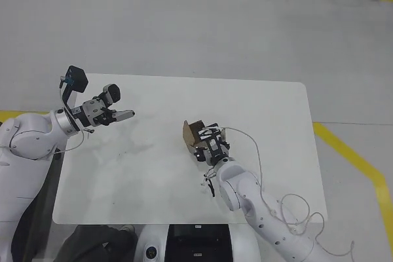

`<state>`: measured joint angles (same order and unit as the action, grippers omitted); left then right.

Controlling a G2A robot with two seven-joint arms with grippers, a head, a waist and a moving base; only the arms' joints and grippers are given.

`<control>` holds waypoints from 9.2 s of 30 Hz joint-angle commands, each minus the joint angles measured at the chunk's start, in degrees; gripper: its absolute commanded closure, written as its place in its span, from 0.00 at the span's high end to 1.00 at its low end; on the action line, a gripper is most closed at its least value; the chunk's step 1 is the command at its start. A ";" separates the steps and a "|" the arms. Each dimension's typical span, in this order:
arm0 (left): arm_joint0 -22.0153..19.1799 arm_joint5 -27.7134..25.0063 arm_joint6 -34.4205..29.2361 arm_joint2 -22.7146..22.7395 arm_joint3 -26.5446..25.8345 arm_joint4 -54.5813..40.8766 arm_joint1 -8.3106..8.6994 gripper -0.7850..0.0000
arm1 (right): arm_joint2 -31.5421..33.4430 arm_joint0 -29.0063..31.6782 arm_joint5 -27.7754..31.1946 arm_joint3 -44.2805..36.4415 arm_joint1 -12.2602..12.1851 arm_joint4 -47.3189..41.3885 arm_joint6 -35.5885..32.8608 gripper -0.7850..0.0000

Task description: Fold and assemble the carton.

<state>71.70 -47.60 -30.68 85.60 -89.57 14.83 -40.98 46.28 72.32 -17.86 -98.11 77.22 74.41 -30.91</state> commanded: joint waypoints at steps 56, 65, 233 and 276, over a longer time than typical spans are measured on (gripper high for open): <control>0.00 0.00 0.00 0.00 0.00 0.00 0.00 1.00 | 11.35 7.28 -5.77 -7.44 0.92 7.79 -2.44 1.00; 0.00 0.00 0.00 0.00 0.00 0.00 0.00 1.00 | 17.36 12.33 -7.78 -10.94 0.30 10.11 -3.15 1.00; 8.70 -10.40 44.87 -6.75 -10.49 47.43 3.27 1.00 | 20.15 4.98 36.10 12.08 0.73 -88.15 1.30 0.00; -4.61 -10.40 40.16 -21.90 -0.14 45.16 -2.66 1.00 | 14.70 3.75 34.28 13.21 1.15 -93.57 -3.35 0.00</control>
<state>67.13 -58.00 9.39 63.81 -89.84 59.90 -43.59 60.99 76.06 16.43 -84.89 78.37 -19.07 -34.24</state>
